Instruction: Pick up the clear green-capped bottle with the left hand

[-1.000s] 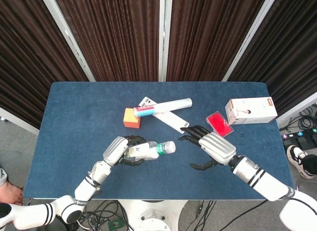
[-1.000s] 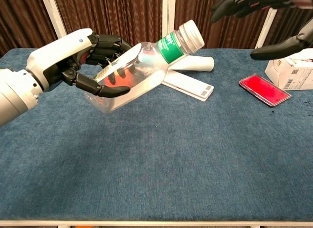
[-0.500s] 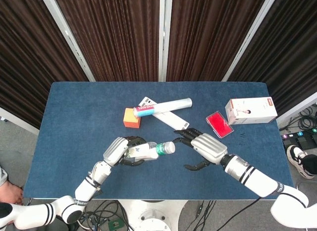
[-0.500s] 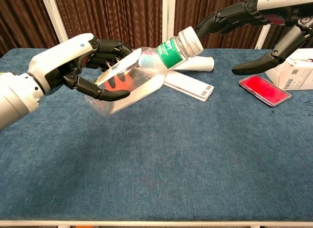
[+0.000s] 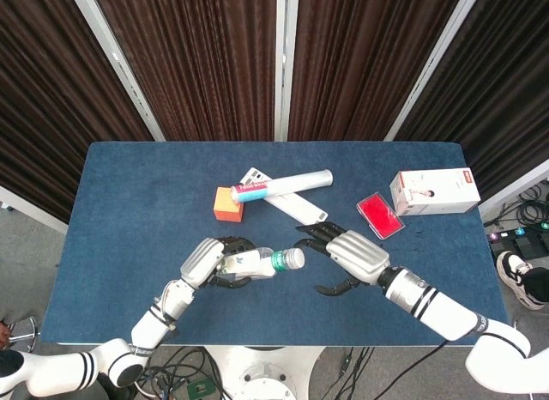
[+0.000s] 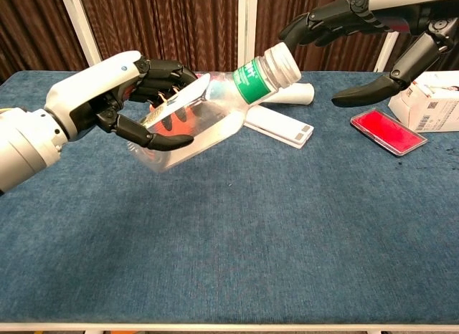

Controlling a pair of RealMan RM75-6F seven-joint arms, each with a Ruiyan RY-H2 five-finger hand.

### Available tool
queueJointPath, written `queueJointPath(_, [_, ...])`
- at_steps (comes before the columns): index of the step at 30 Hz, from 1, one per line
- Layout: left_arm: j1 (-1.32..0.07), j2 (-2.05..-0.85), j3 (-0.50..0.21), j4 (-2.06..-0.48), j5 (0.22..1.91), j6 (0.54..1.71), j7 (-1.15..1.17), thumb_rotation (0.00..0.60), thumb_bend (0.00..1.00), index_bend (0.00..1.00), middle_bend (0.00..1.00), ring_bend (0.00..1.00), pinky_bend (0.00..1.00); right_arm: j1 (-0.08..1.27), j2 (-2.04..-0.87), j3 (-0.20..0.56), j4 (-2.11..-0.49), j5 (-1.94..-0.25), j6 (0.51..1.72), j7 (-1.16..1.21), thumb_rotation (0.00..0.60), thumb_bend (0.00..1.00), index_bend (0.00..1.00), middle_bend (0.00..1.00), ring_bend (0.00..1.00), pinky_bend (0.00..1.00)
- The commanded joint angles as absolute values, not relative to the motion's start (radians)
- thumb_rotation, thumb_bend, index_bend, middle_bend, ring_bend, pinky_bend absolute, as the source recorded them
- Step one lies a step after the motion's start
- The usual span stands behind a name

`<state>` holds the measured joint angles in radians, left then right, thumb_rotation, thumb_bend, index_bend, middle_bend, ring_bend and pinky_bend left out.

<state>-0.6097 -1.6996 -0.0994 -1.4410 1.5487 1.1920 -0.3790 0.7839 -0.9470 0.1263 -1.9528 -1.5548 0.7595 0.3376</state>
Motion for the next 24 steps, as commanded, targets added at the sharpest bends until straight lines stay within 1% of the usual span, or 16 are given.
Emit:
queueJointPath(1, [-0.609, -1.700, -0.098, -1.439, 1.547, 1.193, -0.379, 0.600, 0.45, 0.49, 0.51, 0.42, 0.48, 0.787, -0.943, 0.123, -1.961, -1.566, 0.763, 0.341, 0.480, 0.20, 0.18, 0.00, 0.00, 0.00])
queueJointPath(16, [-0.611, -1.702, -0.093, -1.434, 1.548, 1.193, -0.381, 0.600, 0.45, 0.49, 0.51, 0.42, 0.48, 0.779, -0.934, 0.110, -1.969, -1.596, 0.812, 0.351, 0.481, 0.20, 0.18, 0.00, 0.00, 0.00])
queueJointPath(24, [-0.611, -1.700, -0.093, -1.437, 1.550, 1.197, -0.382, 0.600, 0.45, 0.49, 0.51, 0.42, 0.48, 0.786, -0.940, 0.107, -1.948, -1.565, 0.795, 0.347, 0.481, 0.20, 0.18, 0.00, 0.00, 0.00])
